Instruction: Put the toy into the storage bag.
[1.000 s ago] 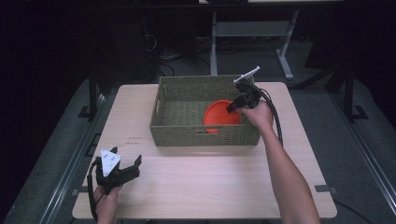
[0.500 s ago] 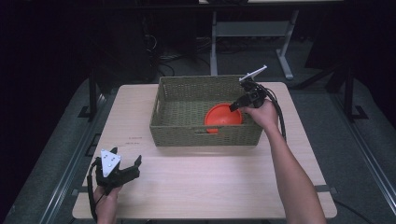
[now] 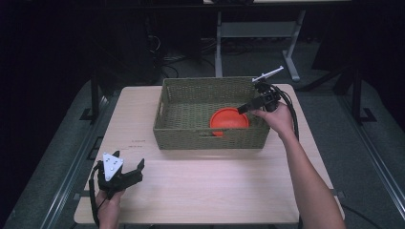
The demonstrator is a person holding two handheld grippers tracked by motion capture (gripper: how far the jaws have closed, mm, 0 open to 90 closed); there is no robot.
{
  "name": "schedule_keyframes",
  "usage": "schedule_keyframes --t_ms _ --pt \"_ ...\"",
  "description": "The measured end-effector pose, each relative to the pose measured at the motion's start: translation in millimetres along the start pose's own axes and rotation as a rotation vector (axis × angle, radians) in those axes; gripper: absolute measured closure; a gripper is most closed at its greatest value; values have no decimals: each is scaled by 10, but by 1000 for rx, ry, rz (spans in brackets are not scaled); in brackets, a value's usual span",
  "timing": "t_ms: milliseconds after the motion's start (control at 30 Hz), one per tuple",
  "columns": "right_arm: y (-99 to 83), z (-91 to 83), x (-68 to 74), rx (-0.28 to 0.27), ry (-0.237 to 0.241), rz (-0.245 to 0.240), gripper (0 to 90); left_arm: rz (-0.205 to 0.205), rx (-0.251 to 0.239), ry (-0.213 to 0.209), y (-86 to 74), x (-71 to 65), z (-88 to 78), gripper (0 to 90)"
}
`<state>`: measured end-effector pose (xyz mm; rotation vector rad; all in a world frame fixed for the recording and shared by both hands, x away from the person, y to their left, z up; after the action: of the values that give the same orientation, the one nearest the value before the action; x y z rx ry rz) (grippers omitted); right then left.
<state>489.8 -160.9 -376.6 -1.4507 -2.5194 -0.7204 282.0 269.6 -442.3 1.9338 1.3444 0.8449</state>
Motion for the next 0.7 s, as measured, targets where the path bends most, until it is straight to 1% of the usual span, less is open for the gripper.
schedule_keyframes --t_ms 33,100,167,200,333,467,600,700 --pt "-17 -23 31 -4 0 -5 329 -3 2 0 -1 3 -1 127" --pt "-27 -28 44 -10 2 -15 329 -1 2 0 -1 3 -1 127" --pt "-49 -35 73 -5 6 -20 322 1 -5 0 1 -2 2 127" --pt "-72 -36 83 -14 8 -21 311 0 -3 -2 2 -5 -1 127" --pt "-108 -34 85 -34 35 -17 308 3 -1 -1 2 -2 -8 127" --pt "-137 -59 84 -47 50 -13 299 2 -4 -2 3 -5 -3 127" --pt "-172 -103 107 -55 65 -24 296 3 -1 -2 0 1 -5 127" --pt "-238 -155 134 -76 81 -33 297 0 -1 -2 0 0 -6 127"
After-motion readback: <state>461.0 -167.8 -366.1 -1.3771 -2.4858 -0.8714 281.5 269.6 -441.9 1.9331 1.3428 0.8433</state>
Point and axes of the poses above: each handheld gripper's, and its own axes: z roughly forward along the jaws, y roughly out of its top, x roughly to its left, the point moved 4 cm from there along z, roughly forward along the jaws, and after that the axes turned 13 degrees about x, right-handed, at the moved point
